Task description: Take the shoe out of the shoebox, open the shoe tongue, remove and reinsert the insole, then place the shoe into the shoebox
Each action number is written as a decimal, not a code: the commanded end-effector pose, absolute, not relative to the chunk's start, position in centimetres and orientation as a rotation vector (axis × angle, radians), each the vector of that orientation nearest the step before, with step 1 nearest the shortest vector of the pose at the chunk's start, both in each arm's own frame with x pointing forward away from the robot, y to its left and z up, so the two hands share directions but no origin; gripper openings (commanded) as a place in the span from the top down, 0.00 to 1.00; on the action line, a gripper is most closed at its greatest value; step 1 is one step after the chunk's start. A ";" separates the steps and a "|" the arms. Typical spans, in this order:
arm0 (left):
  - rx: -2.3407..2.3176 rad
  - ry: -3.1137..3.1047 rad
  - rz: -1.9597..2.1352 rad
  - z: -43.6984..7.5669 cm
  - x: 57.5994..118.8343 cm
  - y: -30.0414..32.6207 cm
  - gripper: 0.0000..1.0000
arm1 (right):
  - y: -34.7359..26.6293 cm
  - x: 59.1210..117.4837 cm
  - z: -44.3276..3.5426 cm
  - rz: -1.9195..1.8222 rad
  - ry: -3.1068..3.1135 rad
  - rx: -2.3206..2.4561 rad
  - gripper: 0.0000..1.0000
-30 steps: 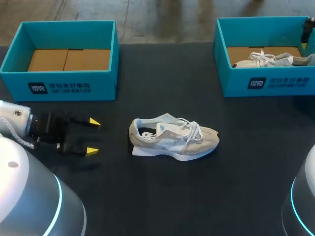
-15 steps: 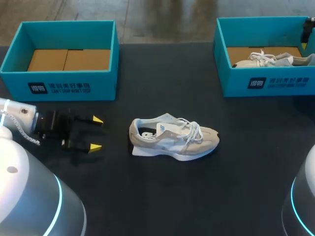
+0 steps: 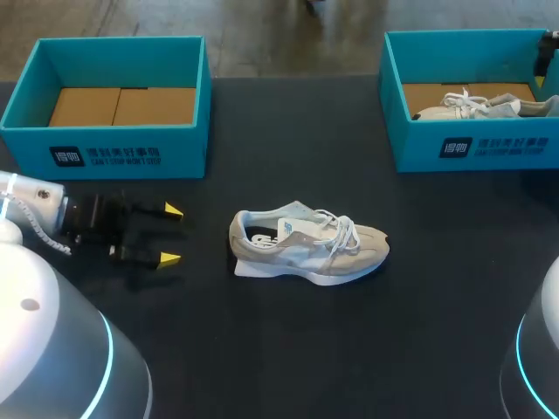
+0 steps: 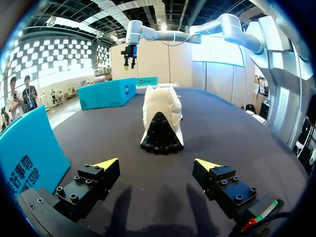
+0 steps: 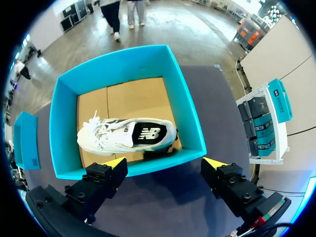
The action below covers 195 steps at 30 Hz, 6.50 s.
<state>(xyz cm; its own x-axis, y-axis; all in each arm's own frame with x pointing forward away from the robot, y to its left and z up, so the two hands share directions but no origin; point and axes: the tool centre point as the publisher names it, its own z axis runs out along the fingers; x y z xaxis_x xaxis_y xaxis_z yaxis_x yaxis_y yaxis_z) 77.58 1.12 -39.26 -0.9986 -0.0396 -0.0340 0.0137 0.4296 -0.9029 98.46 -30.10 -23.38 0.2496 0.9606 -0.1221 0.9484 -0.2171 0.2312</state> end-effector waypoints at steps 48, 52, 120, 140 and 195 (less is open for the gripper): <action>0.042 2.699 -1.704 -39.0 77.5 -8.3 0.00 | -30.1 98.4 -23.4 0.072 1.779 2.266 0.00; 0.022 2.702 -1.706 -39.4 77.2 -8.7 0.00 | -30.1 98.4 -23.4 0.072 1.779 2.266 0.00; 0.036 2.716 -1.796 -41.5 76.8 -12.6 1.00 | -30.1 98.4 -23.4 0.072 1.779 2.266 0.00; 0.036 2.716 -1.796 -41.5 76.8 -12.6 1.00 | -30.1 98.4 -23.4 0.072 1.779 2.266 0.00; 0.036 2.716 -1.796 -41.5 76.8 -12.6 1.00 | -7.0 91.1 -23.2 0.040 2.095 2.197 0.00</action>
